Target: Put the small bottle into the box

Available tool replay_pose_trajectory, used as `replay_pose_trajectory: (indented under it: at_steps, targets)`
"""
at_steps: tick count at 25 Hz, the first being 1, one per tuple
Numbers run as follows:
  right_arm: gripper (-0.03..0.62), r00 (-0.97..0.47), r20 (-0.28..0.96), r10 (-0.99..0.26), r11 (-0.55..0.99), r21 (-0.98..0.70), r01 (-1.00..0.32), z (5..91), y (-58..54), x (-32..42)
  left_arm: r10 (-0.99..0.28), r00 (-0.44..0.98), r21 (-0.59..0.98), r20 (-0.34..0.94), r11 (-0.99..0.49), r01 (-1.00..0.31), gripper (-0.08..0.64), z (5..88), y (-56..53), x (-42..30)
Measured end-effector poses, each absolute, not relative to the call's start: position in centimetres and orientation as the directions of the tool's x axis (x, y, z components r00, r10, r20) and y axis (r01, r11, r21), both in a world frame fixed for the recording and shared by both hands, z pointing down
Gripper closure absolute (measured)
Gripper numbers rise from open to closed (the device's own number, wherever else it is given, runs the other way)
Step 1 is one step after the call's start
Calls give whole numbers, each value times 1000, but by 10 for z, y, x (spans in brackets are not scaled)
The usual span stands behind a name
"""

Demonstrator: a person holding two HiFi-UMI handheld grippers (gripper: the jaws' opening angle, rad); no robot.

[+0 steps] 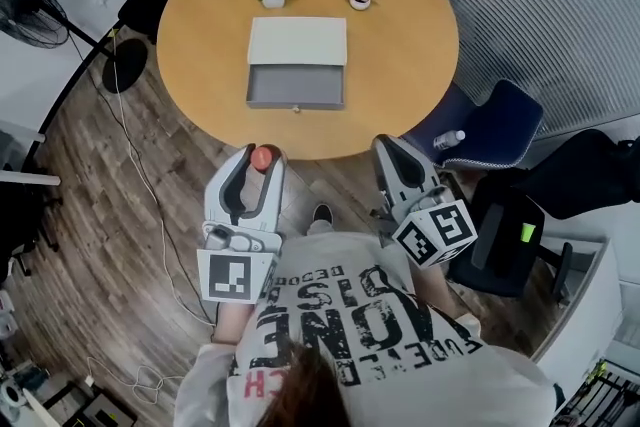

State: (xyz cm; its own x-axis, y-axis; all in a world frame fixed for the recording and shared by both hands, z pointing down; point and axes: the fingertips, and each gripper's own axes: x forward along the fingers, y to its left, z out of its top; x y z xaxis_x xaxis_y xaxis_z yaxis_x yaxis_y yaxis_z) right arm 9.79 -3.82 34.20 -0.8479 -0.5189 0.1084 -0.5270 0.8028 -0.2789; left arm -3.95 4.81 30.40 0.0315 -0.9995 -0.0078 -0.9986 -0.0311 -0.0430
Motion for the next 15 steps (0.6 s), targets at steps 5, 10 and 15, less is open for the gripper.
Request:
replay_pose_trajectory:
  at_steps: [5,10,15]
  targets:
    - [574,-859,113,-499,813,-281,-509,347,-52,104,-999,24,-8,27,-24,-1000,417,309,39,-26]
    - [574,-865,122,-487,817,-286,-500,351,-53,106,-999,4,-40,-42,-2,-999,417,294,33,-30]
    - [574,-865,124,-486,816,-290,-500,350,-58,105,-999,4,-41,-34,-3,-999,417,296,25,-31]
